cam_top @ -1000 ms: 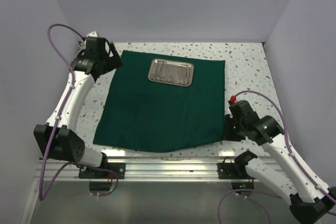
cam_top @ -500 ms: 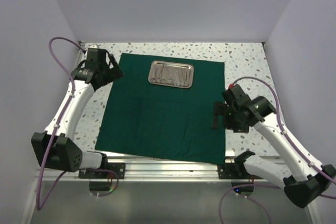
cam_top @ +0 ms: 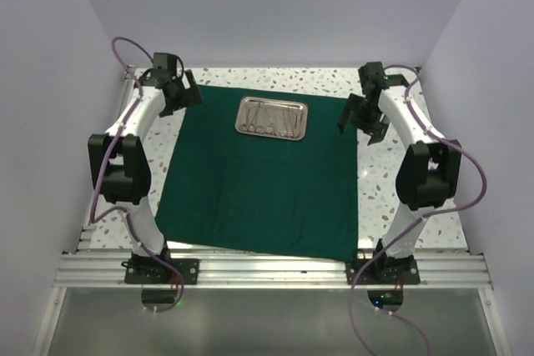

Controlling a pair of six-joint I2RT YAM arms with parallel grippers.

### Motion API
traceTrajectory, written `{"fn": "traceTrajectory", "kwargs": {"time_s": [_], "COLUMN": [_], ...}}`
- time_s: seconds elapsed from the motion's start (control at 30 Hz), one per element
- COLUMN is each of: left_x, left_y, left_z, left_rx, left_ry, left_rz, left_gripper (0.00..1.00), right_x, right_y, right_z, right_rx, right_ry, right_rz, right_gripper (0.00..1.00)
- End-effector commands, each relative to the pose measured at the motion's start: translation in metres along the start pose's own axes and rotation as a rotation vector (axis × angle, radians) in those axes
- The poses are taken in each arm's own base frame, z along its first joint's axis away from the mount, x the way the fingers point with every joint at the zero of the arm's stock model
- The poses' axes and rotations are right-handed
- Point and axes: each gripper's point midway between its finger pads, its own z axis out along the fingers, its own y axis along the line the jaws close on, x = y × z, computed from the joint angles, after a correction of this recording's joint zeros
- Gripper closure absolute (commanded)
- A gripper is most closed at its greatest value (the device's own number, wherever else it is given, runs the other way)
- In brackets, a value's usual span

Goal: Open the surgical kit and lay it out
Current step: Smooth out the surgical kit at the center of the board.

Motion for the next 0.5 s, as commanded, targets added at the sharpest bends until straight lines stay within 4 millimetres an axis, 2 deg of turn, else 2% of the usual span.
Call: {"fn": "traceTrajectory", "kwargs": {"time_s": [0.0,0.03,0.07,0.13,0.17,0.2,0.23,0.27,0.3,0.37,0.4,0.47], "left_x": [-0.046,-0.048,-0.042,-0.046,-0.044,-0.047,-0.047,-0.042,-0.044,-0.036,-0.039,-0.032], "left_y": [-0.004,-0.003,0.000,-0.004,0.011,0.009,0.011,0.013,0.013,0.010,0.009,0.009], "left_z": [0.023,0.030,0.047,0.058,0.072,0.076,0.081,0.092,0.096,0.109,0.113,0.125], "left_rx": [0.064,0.065,0.057,0.067,0.044,0.047,0.043,0.036,0.036,0.060,0.067,0.074], "left_ry": [-0.076,-0.074,-0.046,-0.044,-0.022,-0.025,-0.020,-0.004,-0.007,0.021,0.019,0.039], "left_rz": [0.014,0.016,0.025,0.034,0.016,0.012,0.008,0.004,0.002,-0.001,-0.002,0.003], "left_gripper": [0.01,0.01,0.01,0.02,0.03,0.03,0.03,0.04,0.04,0.04,0.04,0.04], "right_x": [-0.042,-0.053,-0.056,-0.074,-0.075,-0.078,-0.089,-0.088,-0.091,-0.103,-0.101,-0.110], "right_y": [-0.005,-0.002,-0.003,-0.007,-0.008,-0.006,-0.002,-0.002,0.000,0.006,0.004,0.005], "right_z": [0.005,0.007,0.024,0.032,0.050,0.055,0.058,0.073,0.081,0.085,0.099,0.104], "right_rx": [0.036,0.030,0.056,0.082,0.105,0.098,0.090,0.107,0.107,0.100,0.120,0.134], "right_ry": [-0.073,-0.089,-0.068,-0.092,-0.064,-0.054,-0.073,-0.046,-0.041,-0.056,-0.034,-0.049], "right_rz": [0.012,0.023,0.030,0.061,0.067,0.074,0.080,0.076,0.069,0.063,0.052,0.047], "right_gripper": [0.11,0.11,0.11,0.14,0.15,0.18,0.19,0.20,0.21,0.21,0.21,0.21]}}
